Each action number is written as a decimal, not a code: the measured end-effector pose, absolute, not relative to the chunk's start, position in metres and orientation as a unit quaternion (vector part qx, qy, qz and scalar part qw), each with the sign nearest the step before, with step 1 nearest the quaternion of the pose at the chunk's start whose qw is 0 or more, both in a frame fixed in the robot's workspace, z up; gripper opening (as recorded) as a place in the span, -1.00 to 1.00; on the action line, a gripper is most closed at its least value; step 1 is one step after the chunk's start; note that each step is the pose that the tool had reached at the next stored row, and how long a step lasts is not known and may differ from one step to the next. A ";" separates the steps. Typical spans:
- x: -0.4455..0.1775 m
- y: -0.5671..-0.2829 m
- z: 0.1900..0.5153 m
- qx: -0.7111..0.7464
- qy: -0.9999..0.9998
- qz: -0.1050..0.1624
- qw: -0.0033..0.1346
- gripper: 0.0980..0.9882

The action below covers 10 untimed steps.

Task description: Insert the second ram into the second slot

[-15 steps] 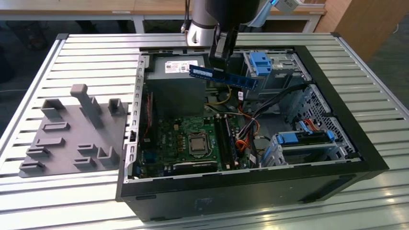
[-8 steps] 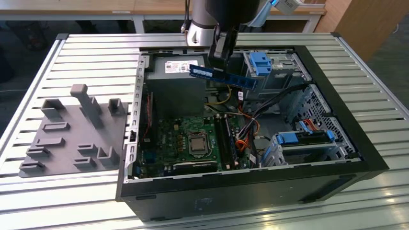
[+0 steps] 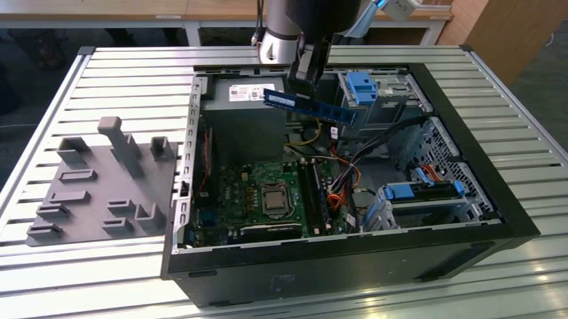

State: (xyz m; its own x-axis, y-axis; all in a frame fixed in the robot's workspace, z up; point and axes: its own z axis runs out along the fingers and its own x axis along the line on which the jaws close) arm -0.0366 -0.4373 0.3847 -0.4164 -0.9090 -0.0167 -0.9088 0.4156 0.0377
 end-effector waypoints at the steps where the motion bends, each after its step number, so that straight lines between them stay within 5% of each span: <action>1: -0.037 -0.437 0.385 0.539 -0.842 -0.020 0.003 -0.91; 10: -0.037 -0.437 0.385 0.529 -0.848 -0.020 0.003 -0.91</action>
State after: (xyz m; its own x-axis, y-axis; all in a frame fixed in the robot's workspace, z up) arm -0.0367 -0.4373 0.3847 -0.4407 -0.8975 -0.0167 -0.8973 0.4399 0.0377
